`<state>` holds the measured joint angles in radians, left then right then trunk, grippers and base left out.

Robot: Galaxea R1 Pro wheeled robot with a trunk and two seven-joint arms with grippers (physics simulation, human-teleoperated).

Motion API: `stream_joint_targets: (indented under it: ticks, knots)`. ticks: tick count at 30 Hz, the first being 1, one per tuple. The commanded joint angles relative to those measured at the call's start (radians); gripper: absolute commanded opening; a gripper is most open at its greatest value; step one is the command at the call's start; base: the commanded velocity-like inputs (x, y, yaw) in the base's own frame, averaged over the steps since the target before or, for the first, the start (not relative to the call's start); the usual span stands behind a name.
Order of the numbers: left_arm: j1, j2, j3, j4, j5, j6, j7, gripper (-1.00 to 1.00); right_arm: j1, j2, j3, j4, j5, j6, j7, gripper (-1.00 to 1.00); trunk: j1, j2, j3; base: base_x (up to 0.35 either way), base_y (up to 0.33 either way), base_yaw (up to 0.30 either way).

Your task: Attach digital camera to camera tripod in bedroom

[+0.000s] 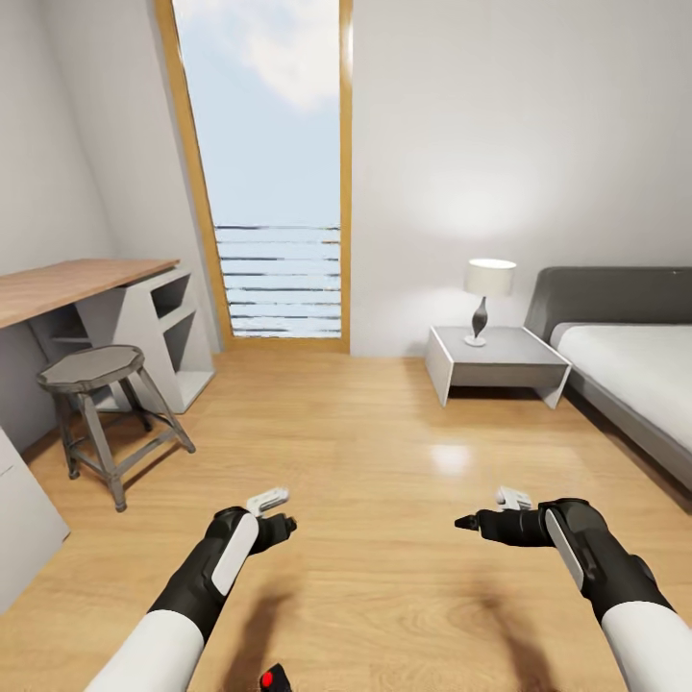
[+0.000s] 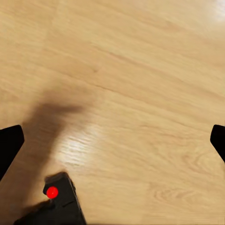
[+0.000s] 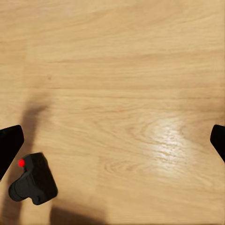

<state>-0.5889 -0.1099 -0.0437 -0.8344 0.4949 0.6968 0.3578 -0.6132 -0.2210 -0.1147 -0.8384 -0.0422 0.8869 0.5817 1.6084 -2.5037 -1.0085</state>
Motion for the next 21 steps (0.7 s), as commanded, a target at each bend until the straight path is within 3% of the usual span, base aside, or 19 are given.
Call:
stream_joint_targets:
  ticks: [1, 21]
  knots:
    - [0.0, -0.001, -0.002, -0.002, 0.012, 0.001, 0.031, 1.0, 0.0, 0.0, -0.001, -0.001, -0.004, 0.006, 0.0, 1.0, 0.0, -0.001, -0.005, 0.0, 0.0, 0.0]
    - [-0.001, -0.003, -0.002, -0.005, 0.014, 0.0, 0.067, 1.0, -0.001, 0.002, 0.001, -0.001, -0.004, 0.006, 0.0, 1.0, 0.009, -0.005, -0.082, 0.0, 0.0, 0.0]
